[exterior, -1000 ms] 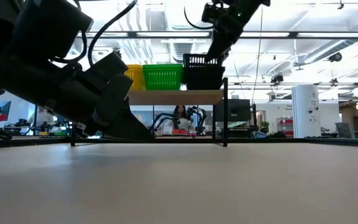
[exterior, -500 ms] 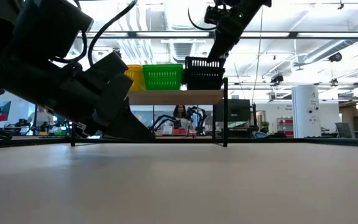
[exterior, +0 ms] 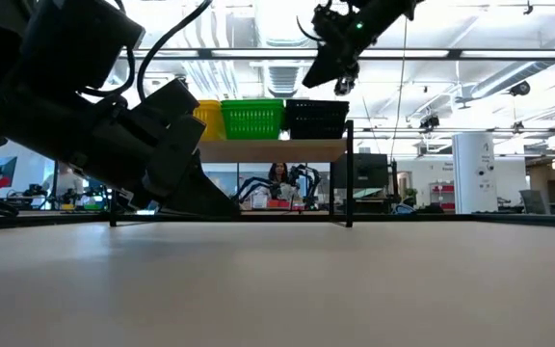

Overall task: Stack baskets on shelf by color
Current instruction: Stack the black basket on the other black basket on the shelf, then return to Home Position

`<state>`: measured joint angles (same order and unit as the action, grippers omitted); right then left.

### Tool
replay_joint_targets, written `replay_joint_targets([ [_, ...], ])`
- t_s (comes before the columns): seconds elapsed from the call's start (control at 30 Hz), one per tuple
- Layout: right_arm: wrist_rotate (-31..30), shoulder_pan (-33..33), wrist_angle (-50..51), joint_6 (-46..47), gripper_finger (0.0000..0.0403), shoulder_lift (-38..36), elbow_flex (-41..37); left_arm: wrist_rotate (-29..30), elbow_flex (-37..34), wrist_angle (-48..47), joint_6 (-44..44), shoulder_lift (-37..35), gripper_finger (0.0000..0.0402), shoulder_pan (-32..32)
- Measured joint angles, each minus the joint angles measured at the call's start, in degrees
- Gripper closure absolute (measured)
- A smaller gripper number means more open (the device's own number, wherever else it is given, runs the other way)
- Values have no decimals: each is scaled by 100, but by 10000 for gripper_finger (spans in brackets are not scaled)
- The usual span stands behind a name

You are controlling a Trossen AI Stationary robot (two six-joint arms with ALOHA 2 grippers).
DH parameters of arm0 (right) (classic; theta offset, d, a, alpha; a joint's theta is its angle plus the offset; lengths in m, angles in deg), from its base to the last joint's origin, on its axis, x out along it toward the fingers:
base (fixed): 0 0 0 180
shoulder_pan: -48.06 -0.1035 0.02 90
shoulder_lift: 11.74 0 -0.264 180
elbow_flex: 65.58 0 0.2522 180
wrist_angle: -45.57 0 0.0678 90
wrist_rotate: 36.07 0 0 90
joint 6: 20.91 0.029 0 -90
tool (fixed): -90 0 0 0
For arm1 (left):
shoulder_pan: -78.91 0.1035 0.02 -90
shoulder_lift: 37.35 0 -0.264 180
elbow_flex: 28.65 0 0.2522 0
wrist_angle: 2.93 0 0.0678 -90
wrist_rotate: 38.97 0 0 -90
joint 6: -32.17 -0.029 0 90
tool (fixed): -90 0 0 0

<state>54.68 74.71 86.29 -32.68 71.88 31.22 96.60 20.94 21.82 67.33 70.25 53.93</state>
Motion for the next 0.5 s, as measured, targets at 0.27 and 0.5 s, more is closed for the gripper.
replay_joint_targets([
  [0.27,239,286,398,187,388,583,-13,41,61,4,-164,-82,402,29],
  [0.5,7,347,287,84,394,453,-13,45,57,-1,-162,-82,402,52],
])
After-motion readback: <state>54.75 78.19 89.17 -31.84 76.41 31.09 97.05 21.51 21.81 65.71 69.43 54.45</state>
